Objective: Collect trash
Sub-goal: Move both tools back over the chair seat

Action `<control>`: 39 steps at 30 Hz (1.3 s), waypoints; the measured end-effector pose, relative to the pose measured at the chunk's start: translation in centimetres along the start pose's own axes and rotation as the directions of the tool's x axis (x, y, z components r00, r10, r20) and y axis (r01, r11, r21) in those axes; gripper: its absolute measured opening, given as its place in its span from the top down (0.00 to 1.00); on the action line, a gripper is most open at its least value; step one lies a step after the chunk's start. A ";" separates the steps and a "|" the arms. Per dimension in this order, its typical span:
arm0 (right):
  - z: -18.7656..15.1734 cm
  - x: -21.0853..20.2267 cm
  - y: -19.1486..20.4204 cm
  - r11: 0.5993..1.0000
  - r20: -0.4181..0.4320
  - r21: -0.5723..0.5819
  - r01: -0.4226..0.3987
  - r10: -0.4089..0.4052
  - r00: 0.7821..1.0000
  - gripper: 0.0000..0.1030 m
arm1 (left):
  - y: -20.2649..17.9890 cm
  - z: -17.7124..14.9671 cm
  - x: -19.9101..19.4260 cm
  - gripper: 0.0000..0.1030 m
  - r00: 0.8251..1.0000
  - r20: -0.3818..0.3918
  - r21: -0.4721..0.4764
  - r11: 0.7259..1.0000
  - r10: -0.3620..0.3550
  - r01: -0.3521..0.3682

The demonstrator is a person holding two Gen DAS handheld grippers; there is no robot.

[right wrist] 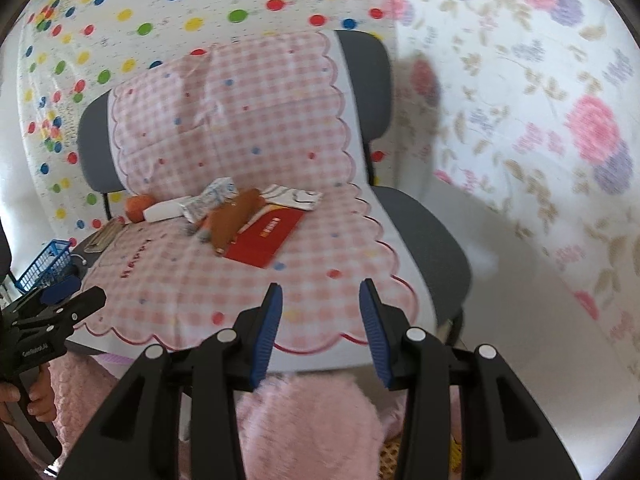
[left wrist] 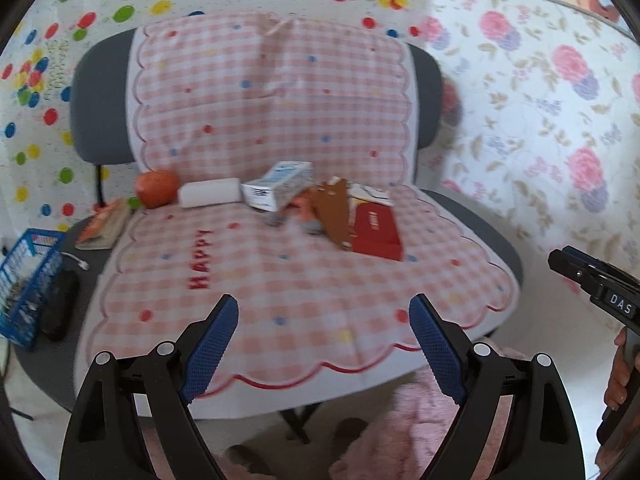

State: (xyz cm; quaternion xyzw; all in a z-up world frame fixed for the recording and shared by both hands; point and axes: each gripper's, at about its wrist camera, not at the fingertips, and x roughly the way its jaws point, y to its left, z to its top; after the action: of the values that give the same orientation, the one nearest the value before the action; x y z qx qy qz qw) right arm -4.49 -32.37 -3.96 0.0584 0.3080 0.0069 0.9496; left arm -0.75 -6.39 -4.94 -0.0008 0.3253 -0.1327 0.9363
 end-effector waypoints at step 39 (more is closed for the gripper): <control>6.9 20.9 8.4 0.987 -0.189 -0.082 -0.135 0.117 0.975 0.24 | 12.3 5.3 7.7 0.11 0.950 -0.084 -0.143 0.940 0.301 -0.310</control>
State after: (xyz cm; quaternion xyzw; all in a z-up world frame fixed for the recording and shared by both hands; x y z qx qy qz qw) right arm 16.72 -23.78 -9.67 0.0319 0.3891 0.0872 0.9165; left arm 11.37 3.08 -6.53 -0.0187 0.3591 0.0398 0.9322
